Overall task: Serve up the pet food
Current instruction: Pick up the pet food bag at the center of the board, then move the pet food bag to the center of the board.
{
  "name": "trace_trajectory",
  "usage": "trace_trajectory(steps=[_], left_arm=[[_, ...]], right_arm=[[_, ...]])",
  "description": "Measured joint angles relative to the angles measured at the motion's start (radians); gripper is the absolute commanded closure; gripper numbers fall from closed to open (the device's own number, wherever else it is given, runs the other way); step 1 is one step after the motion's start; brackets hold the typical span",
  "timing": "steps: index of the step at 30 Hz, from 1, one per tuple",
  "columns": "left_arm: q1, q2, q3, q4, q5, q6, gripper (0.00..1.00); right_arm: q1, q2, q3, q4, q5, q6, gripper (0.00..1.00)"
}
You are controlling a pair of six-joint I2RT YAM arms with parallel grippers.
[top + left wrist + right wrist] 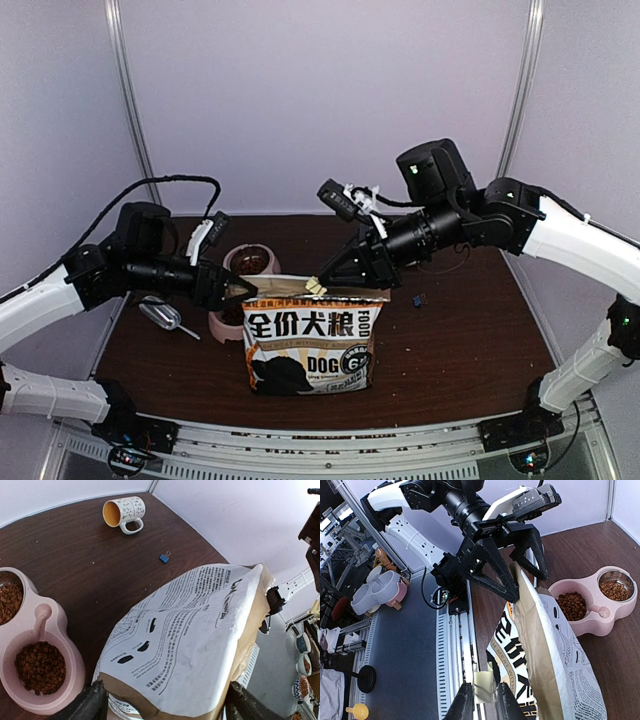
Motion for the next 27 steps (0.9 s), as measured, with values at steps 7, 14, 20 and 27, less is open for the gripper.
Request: trace_trajectory(steps=[7, 14, 20, 27], left_arm=[[0.002, -0.001, -0.032, 0.055, 0.03, 0.029, 0.47], [0.002, 0.006, -0.032, 0.081, 0.094, 0.113, 0.73], [0.009, 0.033, -0.024, 0.085, 0.169, 0.207, 1.0], [0.016, 0.04, -0.02, 0.082, 0.238, 0.3, 1.0]], right_arm=[[0.0, 0.001, 0.002, -0.016, 0.017, -0.005, 1.0], [0.002, 0.051, 0.108, -0.097, 0.1, -0.053, 1.0], [0.002, 0.125, 0.204, -0.169, 0.162, -0.108, 1.0], [0.002, 0.211, 0.317, -0.243, 0.179, -0.165, 1.0]])
